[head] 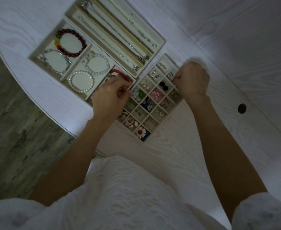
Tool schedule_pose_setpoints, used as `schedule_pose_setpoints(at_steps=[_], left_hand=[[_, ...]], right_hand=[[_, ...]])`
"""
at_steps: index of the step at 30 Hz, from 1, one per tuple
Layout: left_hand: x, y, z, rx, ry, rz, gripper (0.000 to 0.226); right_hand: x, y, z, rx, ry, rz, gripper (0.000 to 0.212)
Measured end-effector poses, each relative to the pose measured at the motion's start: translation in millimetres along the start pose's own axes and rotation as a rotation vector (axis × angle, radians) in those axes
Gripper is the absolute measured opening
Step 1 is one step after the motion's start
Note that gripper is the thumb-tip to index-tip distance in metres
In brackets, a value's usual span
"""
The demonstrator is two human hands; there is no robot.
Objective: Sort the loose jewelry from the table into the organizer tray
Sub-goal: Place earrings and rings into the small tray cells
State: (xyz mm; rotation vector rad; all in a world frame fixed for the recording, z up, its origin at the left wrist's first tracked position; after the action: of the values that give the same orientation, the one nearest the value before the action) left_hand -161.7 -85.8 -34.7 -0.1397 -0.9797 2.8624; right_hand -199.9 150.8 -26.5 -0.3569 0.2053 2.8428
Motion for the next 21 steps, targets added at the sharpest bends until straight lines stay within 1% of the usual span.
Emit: schedule_pose_setpoints(at_steps=[7,14,17,19,21], left_hand=[[0,0,-1,0.002,0.003,-0.007,0.021],[0,-1,0,0.004,0.0,-0.007,0.021],[0,0,0,-0.001,0.0,0.007,0.02],[-1,0,0,0.006,0.001,0.006,0.02],[-1,-1,0,0.01,0.002,0.004,0.02]], right_hand=[[-3,5,-4,-0.055,-0.019,0.0,0.013],[-7,-7,-6,0.043,0.011,-0.018,0.017],[-9,-12,-4,0.109,0.003,-0.063,0.02],[-9,-14,-3,0.108,-0.023,-0.08,0.025],[-8,-14,-5,0.077,-0.029,-0.081,0.023]])
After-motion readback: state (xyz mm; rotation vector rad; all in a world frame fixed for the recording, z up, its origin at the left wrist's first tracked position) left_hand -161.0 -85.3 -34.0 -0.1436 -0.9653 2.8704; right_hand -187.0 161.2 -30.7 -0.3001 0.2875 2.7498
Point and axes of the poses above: each hand's wrist, its own x-axis towards the middle knuckle, its own z-axis out of the back of the hand, y = z × x, the point moved 10 cm from there along x, towards the middle knuckle, and after that the axes turned 8 degrees about x, right-handed, at the moved point
